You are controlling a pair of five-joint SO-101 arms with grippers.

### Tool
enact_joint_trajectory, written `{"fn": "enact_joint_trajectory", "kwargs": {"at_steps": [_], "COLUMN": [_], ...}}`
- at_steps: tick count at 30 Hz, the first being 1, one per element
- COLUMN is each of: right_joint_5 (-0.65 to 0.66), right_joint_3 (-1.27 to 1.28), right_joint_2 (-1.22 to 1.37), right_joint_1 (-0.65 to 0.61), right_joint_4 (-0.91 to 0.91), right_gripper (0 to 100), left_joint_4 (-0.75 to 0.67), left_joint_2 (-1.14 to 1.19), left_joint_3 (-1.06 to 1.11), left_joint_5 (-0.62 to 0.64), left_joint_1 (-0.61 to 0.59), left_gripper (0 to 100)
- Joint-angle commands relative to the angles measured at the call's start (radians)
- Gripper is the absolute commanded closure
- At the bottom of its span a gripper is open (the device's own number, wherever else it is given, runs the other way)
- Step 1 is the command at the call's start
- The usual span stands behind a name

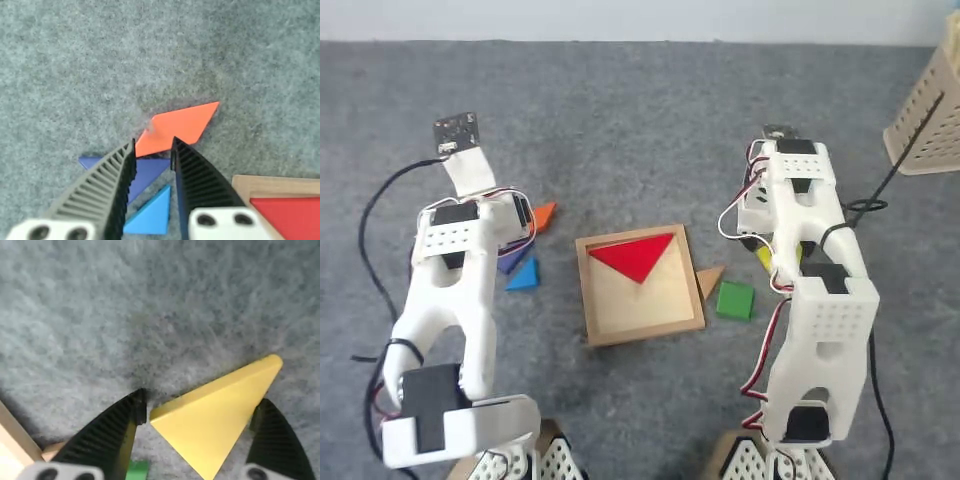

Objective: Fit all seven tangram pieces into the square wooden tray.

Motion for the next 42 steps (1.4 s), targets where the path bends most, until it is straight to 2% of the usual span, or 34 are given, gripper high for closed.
{"fn": "enact_joint_trajectory", "kwargs": {"at_steps": [1, 5, 14, 19, 25, 29, 37, 42], "right_joint_5": [0.021, 0.031, 0.100, 0.176, 0.241, 0.264, 0.230, 0.221], "right_joint_3": [-0.046, -0.046, -0.054, -0.003, 0.218, 0.282, 0.282, 0.282], "right_joint_2": [-0.012, -0.012, -0.031, -0.168, -0.289, -0.288, -0.291, -0.289], "right_joint_1": [0.025, 0.027, 0.028, 0.007, 0.007, 0.007, -0.067, -0.068], "right_joint_4": [0.021, 0.065, 0.105, 0.107, -0.008, -0.056, -0.054, -0.070], "right_gripper": [71.4, 73.4, 68.0, 67.0, 66.7, 59.3, 57.7, 57.8], "left_joint_4": [-0.023, -0.023, -0.023, -0.023, -0.023, -0.023, -0.023, -0.025], "left_joint_2": [-0.057, -0.057, -0.057, -0.057, -0.057, -0.057, -0.054, -0.054], "left_joint_3": [-0.033, -0.033, -0.033, -0.033, -0.033, -0.033, -0.033, -0.033], "left_joint_5": [0.005, 0.005, 0.005, 0.005, 0.005, 0.005, 0.005, 0.005], "left_joint_1": [0.003, 0.002, 0.002, 0.002, 0.005, 0.005, 0.002, 0.002], "left_gripper": [89, 89, 89, 89, 89, 89, 89, 89]}}
